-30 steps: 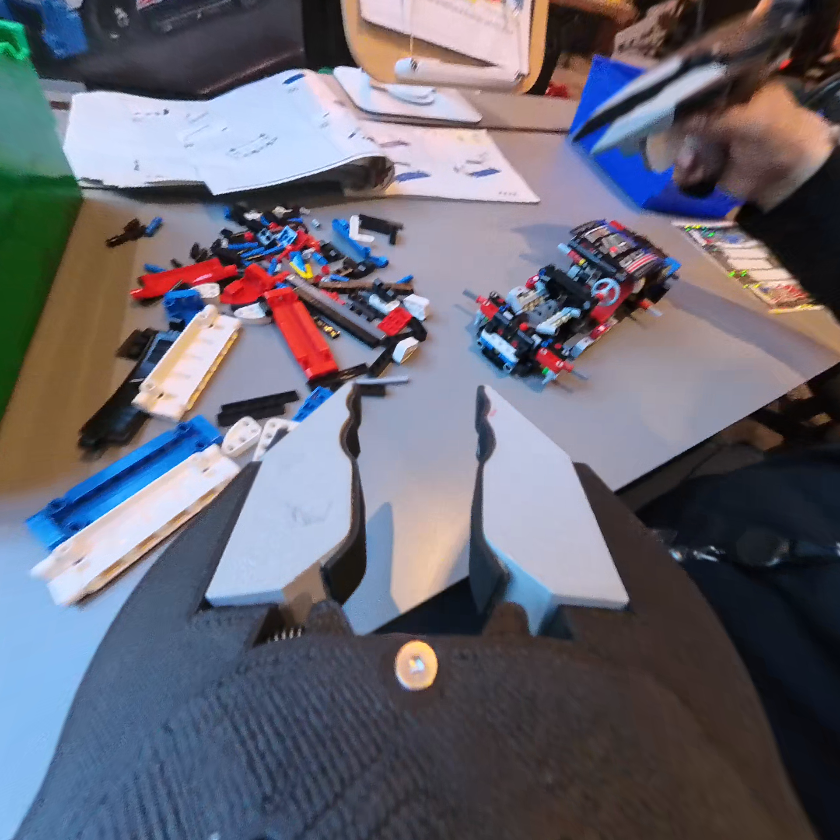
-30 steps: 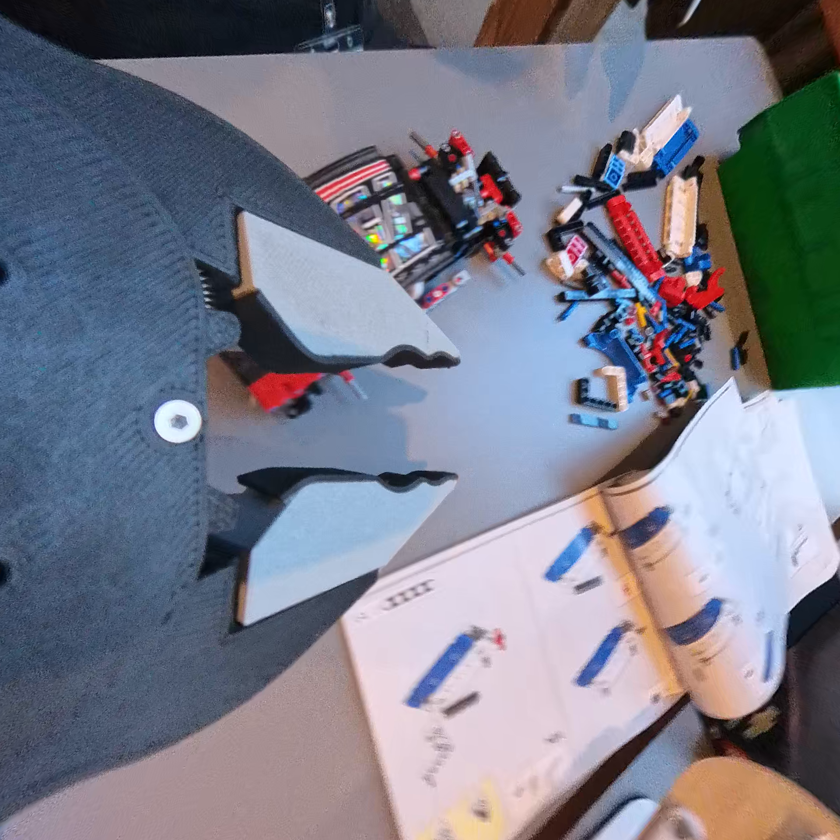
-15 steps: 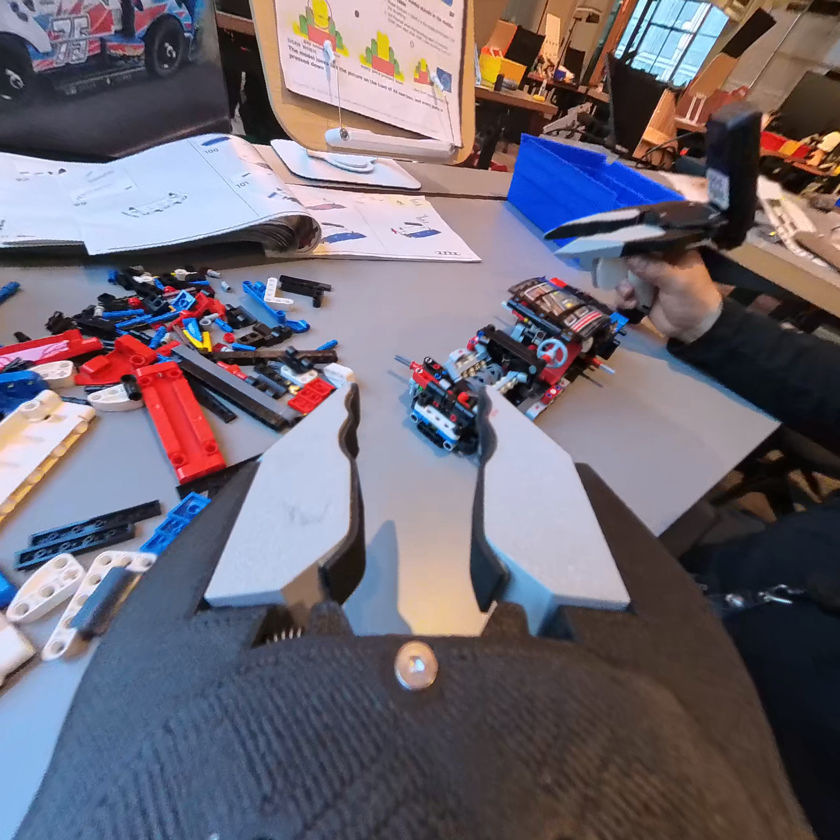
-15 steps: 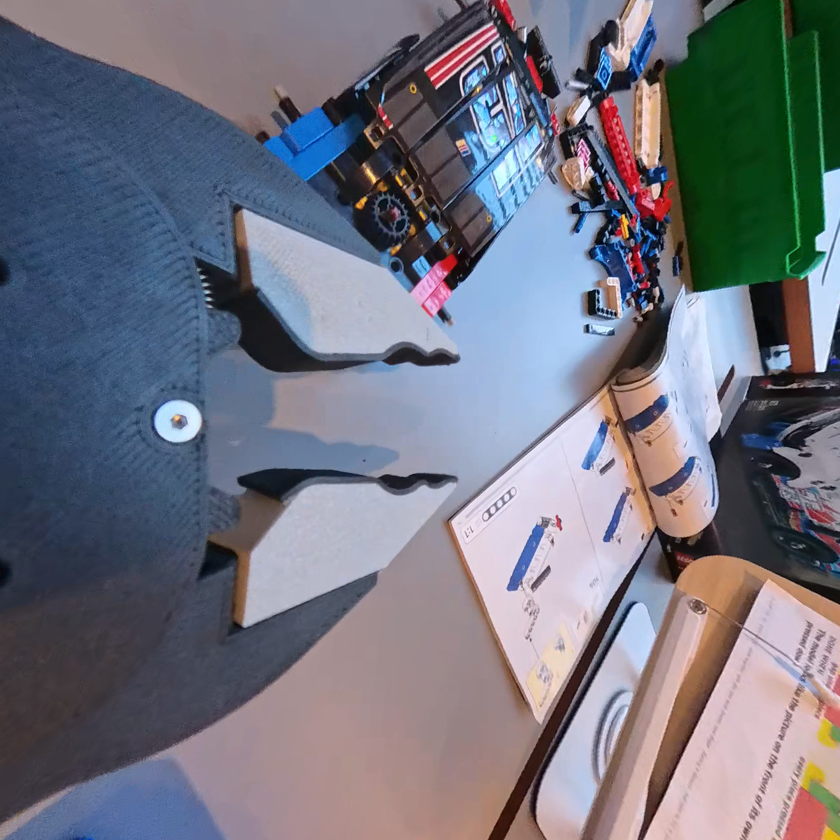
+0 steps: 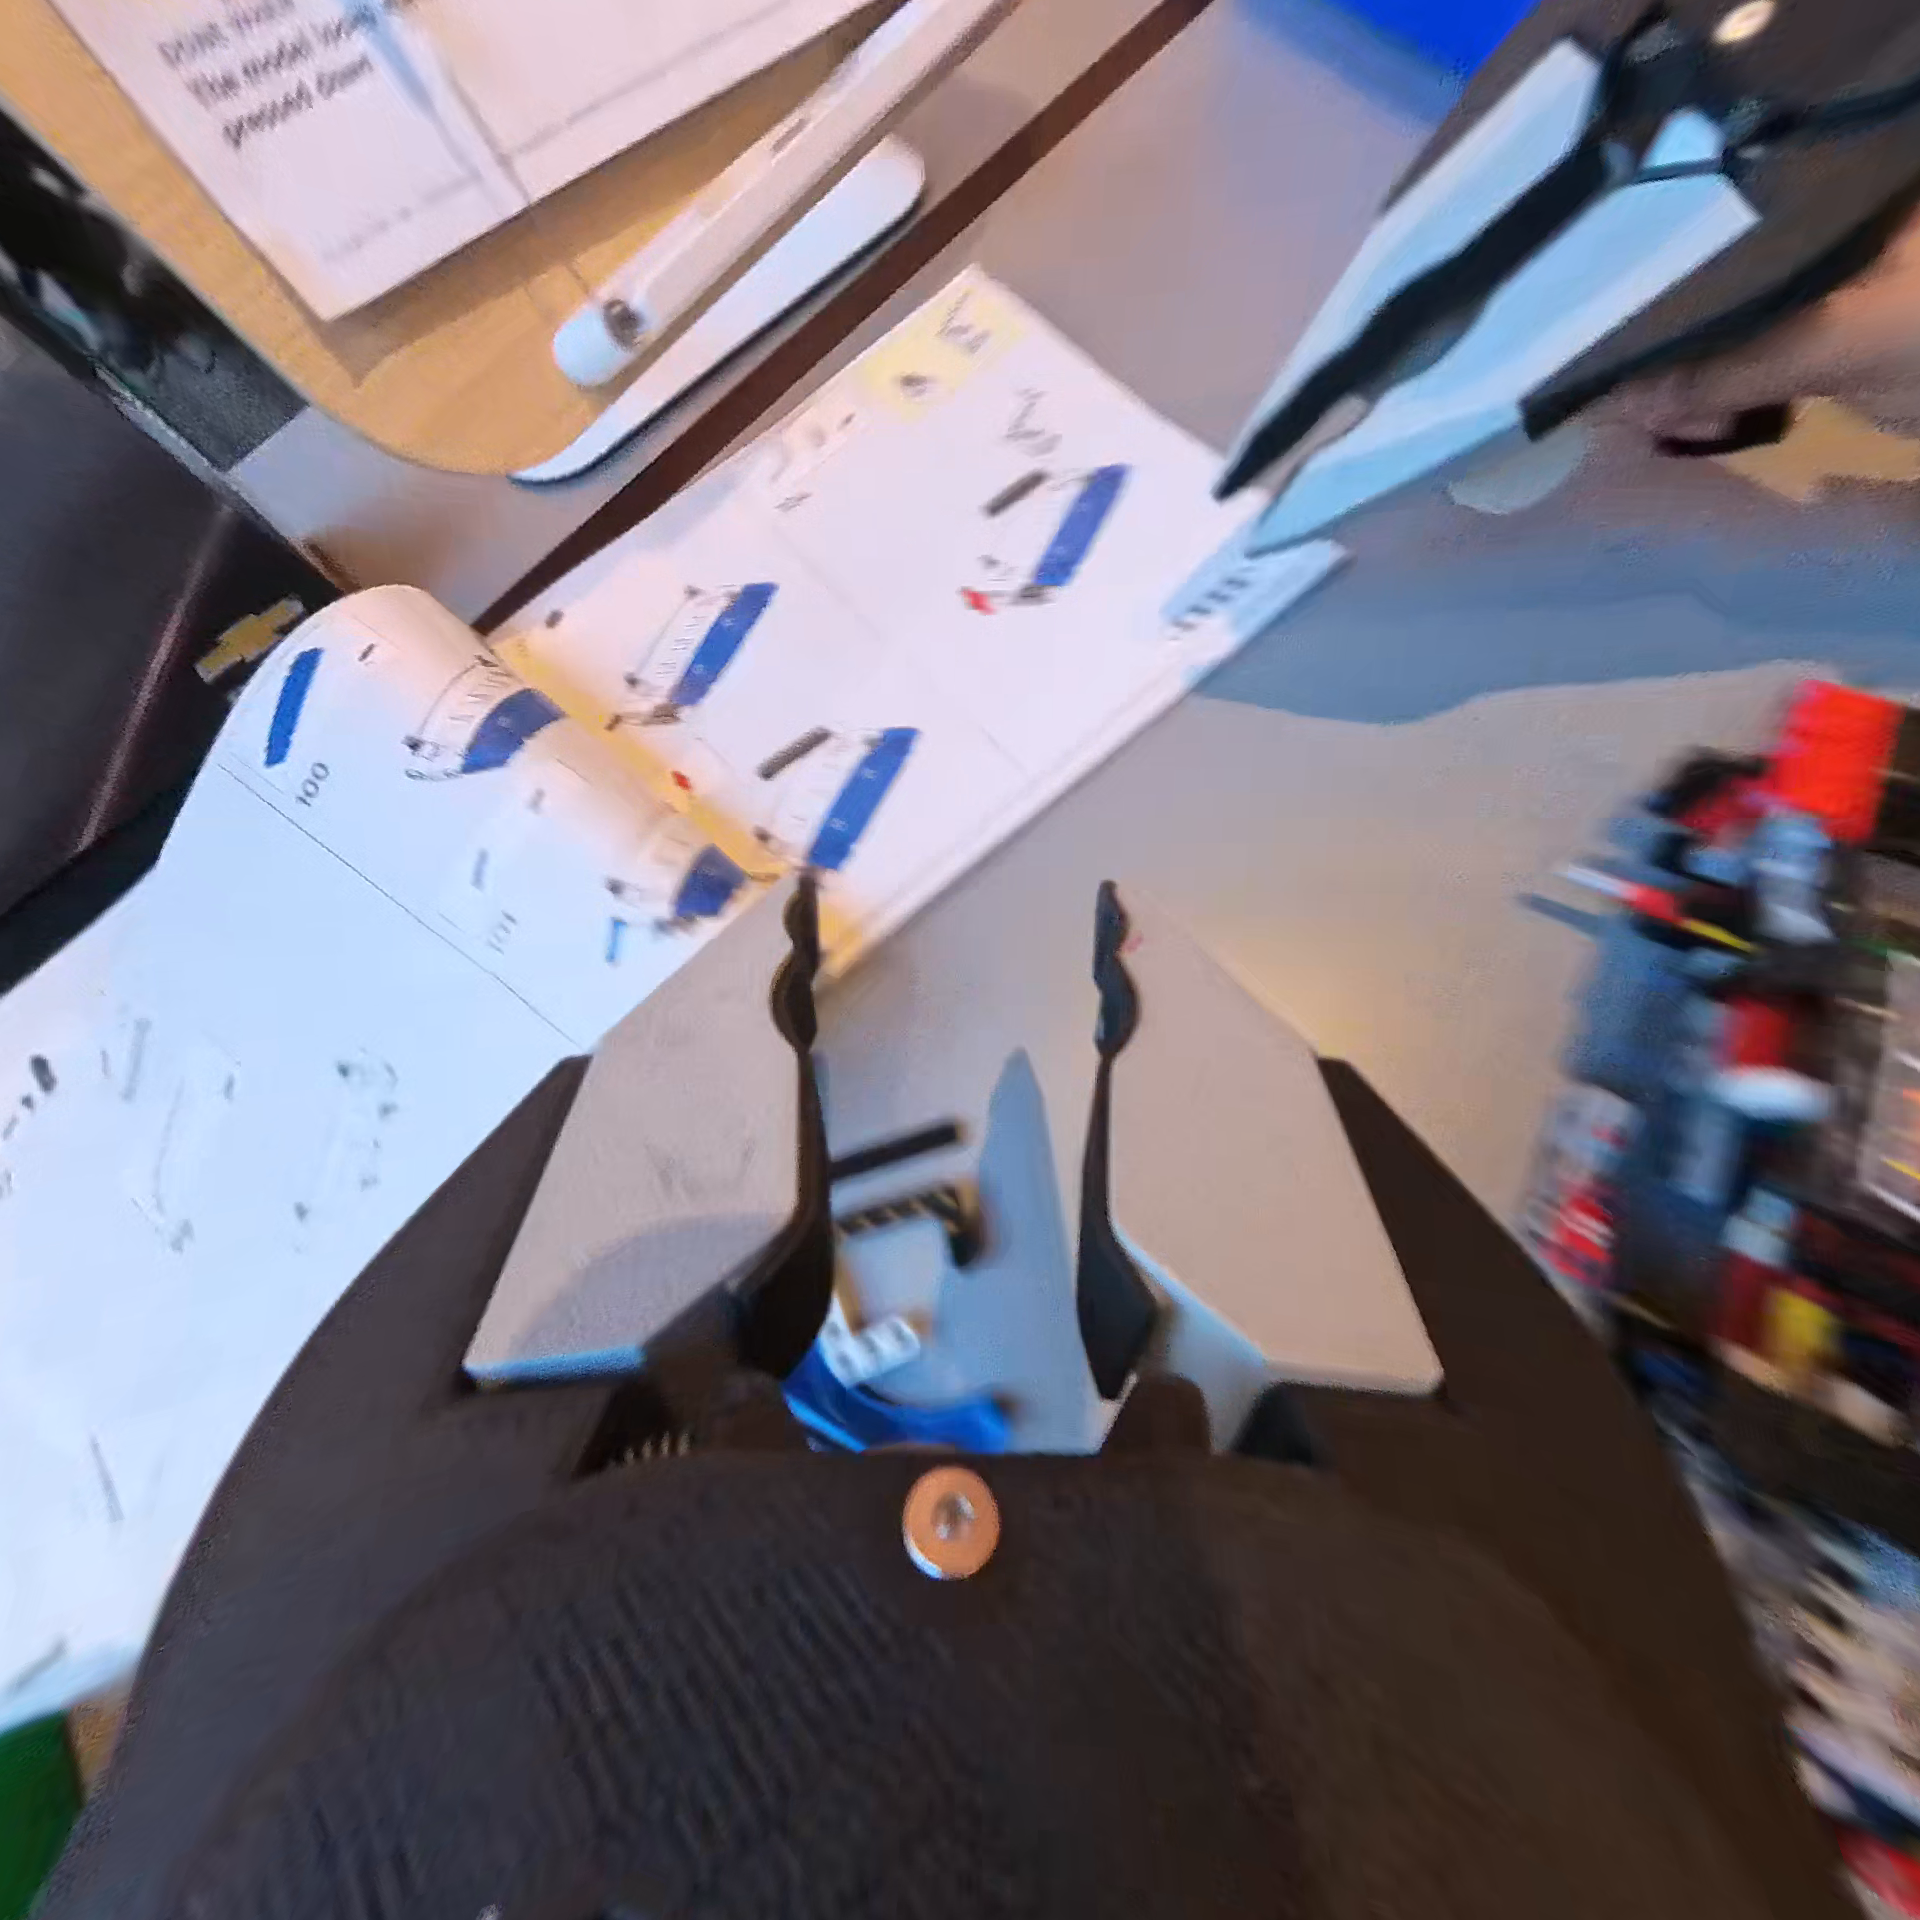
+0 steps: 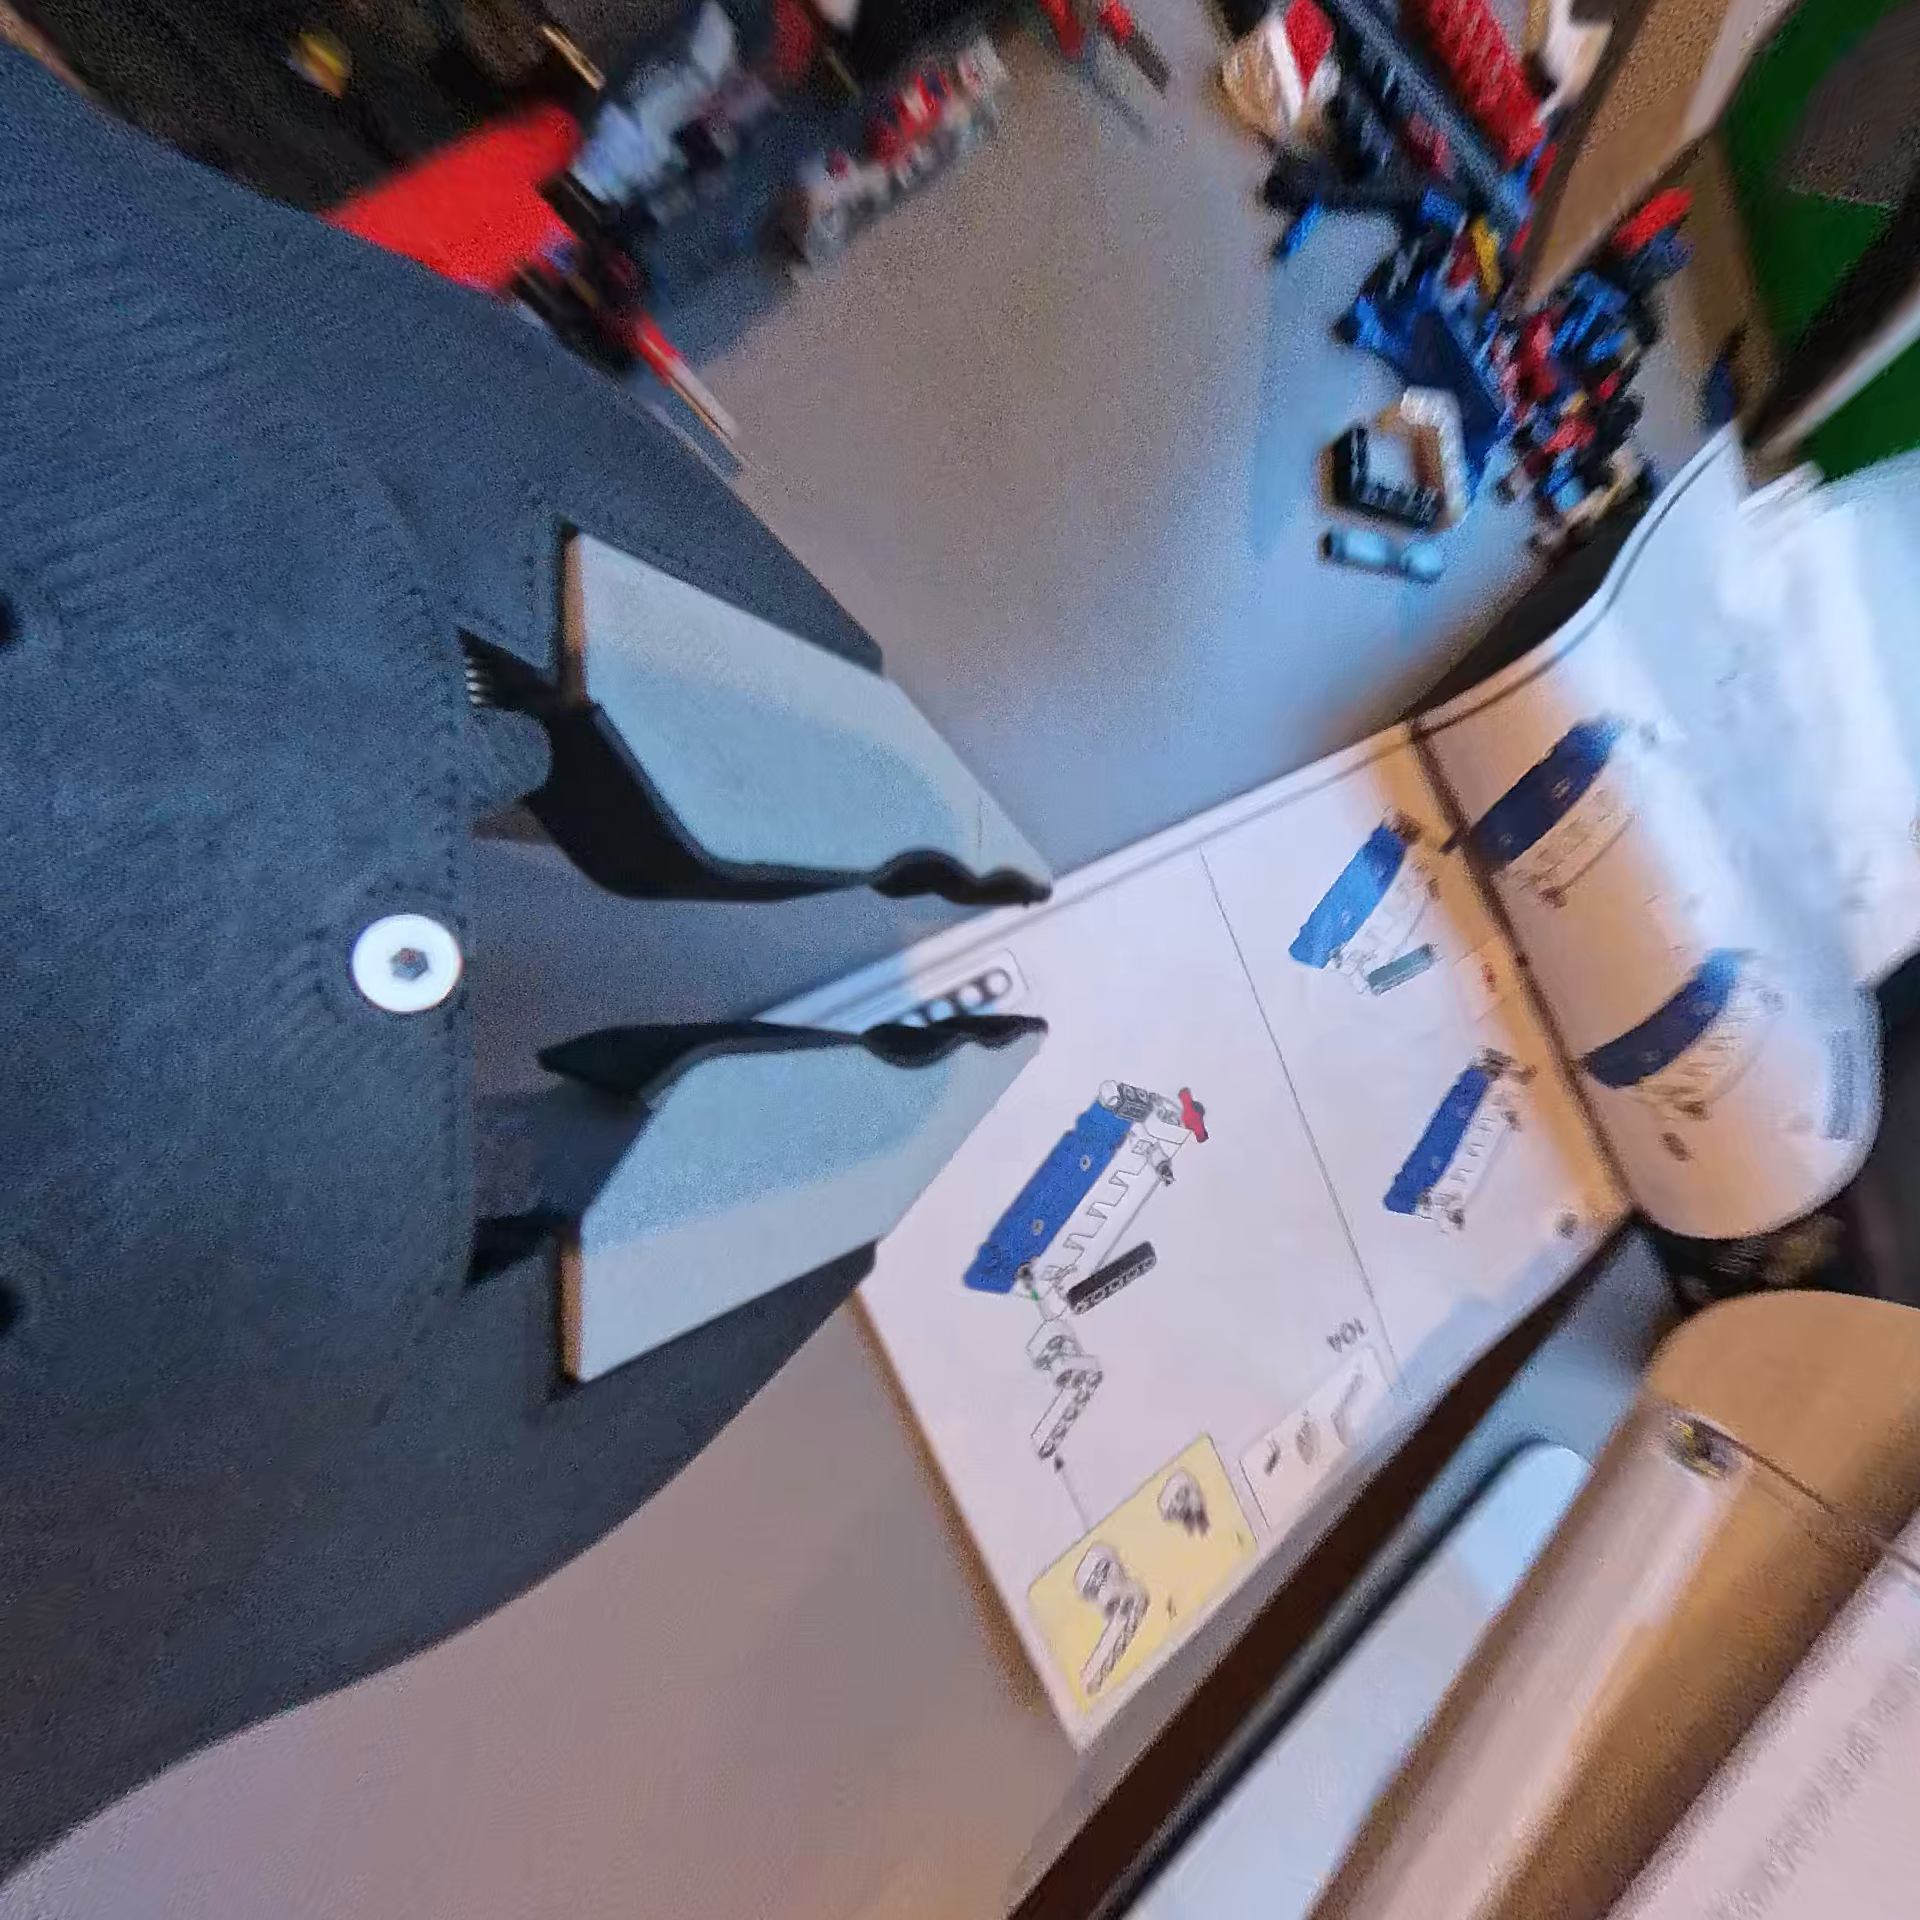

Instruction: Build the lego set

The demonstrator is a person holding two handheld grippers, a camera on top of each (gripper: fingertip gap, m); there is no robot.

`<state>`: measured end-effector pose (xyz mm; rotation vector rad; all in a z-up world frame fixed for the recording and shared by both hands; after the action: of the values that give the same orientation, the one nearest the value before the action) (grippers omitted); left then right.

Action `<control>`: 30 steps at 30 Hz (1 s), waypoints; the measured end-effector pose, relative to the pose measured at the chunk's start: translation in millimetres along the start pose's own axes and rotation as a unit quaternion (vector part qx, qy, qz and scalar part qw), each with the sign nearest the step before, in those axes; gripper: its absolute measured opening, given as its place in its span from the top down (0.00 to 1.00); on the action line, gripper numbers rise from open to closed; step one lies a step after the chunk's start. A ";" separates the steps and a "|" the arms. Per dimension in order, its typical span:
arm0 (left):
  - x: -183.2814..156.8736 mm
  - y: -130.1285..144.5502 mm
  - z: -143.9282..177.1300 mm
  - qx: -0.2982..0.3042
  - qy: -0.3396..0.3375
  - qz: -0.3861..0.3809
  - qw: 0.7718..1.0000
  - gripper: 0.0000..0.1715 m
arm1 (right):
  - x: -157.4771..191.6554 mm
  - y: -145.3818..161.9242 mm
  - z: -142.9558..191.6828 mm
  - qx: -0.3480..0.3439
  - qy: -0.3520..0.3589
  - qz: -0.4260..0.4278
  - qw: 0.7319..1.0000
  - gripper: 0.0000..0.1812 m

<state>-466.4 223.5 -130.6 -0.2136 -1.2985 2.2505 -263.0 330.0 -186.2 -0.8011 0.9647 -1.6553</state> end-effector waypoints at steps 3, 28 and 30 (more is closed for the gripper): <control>32.2 5.3 -46.3 0.034 -0.003 0.019 0.999 0.72 | -11.6 3.4 -42.4 0.088 -0.005 0.014 0.996 1.00; 82.3 45.3 -35.3 0.121 -0.050 0.136 0.982 0.74 | -30.7 26.2 8.7 0.110 -0.008 -0.042 0.993 1.00; 67.6 29.0 -13.6 0.084 -0.057 0.117 0.988 0.71 | -22.7 13.9 27.7 0.052 0.002 -0.051 0.997 1.00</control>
<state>-529.1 257.1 -154.0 -0.1852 -1.1847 2.5905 -227.1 343.7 -186.9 -0.7885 0.8457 -1.7803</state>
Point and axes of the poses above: each gripper's, where its closed fingertips meet, z back along the fingers, y out of its underside, x = y × z across the jaws, the point moved 8 cm from there along z, back along the fingers, and after that the axes turned 9 degrees about -x, right-handed, at the moved point
